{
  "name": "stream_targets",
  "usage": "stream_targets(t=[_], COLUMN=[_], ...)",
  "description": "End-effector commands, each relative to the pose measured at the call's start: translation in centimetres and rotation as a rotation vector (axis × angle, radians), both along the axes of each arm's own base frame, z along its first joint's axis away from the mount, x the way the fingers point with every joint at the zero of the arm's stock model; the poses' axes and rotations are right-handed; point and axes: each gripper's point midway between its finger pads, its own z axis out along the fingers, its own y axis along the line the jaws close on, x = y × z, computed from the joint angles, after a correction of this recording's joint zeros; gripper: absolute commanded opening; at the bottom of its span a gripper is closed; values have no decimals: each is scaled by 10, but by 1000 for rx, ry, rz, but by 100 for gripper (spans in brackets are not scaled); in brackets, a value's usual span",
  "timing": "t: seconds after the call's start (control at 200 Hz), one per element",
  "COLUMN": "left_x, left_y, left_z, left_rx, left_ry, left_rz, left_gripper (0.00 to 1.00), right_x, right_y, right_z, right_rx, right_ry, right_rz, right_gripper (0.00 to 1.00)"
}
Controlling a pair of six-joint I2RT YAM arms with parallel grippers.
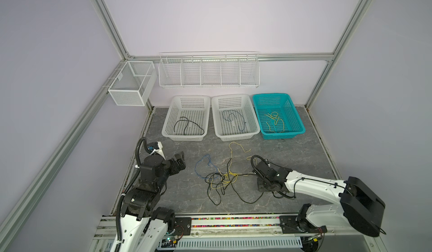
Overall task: Untangle the cables
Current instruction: 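Grasp another black wire in the bundle with the right gripper, then lift the black wire with the right gripper and carry it toward the white baskets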
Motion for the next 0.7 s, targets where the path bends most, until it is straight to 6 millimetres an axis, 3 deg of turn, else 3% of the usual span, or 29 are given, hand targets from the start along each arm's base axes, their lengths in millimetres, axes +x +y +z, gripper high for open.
stream_targets(t=[0.0,0.115,0.33,0.415,0.575,0.595,0.695], left_x=[0,0,0,0,0,0,-1], left_y=[2,1,2,2,0,1,1], left_z=[-1,-1,-1,-1,-1,0,0], left_rx=[13,12,12,12,9,9,11], left_ry=[-7,-7,-8,-9,-8,-10,-13], left_rz=[7,5,5,4,-1,1,3], left_gripper=[100,100,100,100,100,100,100], right_x=[-10,-5,7,8,9,11,17], right_y=[-4,2,7,7,27,33,44], right_z=[-4,21,102,123,161,177,211], right_rx=[10,56,176,191,275,306,361], right_ry=[29,-21,-208,-237,-278,-305,-366], right_rz=[-7,16,66,84,175,185,225], right_gripper=[7,7,7,7,7,7,7])
